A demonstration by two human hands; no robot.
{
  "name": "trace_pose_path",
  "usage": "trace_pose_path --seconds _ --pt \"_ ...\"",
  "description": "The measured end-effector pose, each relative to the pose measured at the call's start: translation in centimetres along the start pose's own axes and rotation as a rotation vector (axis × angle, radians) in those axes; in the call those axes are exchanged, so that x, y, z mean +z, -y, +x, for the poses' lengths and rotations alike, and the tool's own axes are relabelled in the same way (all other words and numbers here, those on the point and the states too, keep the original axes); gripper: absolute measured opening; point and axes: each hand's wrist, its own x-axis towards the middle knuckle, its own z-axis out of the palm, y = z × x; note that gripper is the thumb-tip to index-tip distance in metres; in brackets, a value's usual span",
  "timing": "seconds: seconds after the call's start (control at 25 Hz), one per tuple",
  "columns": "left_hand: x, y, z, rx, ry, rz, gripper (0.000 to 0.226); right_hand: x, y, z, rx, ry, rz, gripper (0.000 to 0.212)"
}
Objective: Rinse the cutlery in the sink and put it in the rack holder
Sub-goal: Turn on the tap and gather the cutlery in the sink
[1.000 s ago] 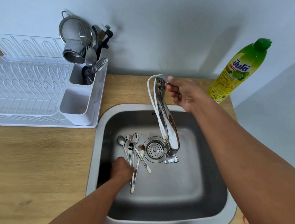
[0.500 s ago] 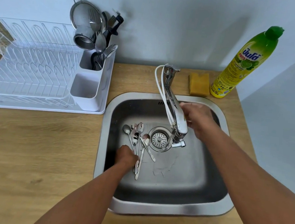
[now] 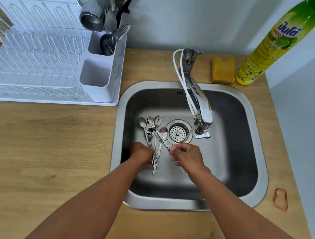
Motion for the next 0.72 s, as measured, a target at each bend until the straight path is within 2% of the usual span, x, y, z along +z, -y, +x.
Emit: trace_pose_path --seconds 0.08,0.28,0.44,0.6,0.72 --pt "0.0 0.0 -0.1 -0.02 0.01 -0.074 0.011 1.3 -0.4 0.6 -0.006 -0.01 -0.064 0.008" --pt "0.0 0.2 -0.4 -0.076 0.068 -0.203 0.022 3.9 -0.4 1.8 -0.075 -0.088 -0.322 0.024" --pt "0.2 0.4 -0.1 -0.063 0.02 -0.232 0.013 5.9 -0.1 2.7 -0.126 -0.122 -0.401 0.022" --pt "0.2 0.6 0.0 -0.018 -0.075 -0.081 0.021 7.5 0.2 3.6 -0.164 -0.202 -0.456 0.012" --pt "0.0 0.4 0.0 0.068 -0.154 0.12 0.021 8.0 0.2 4.6 -0.185 -0.257 -0.542 0.013"
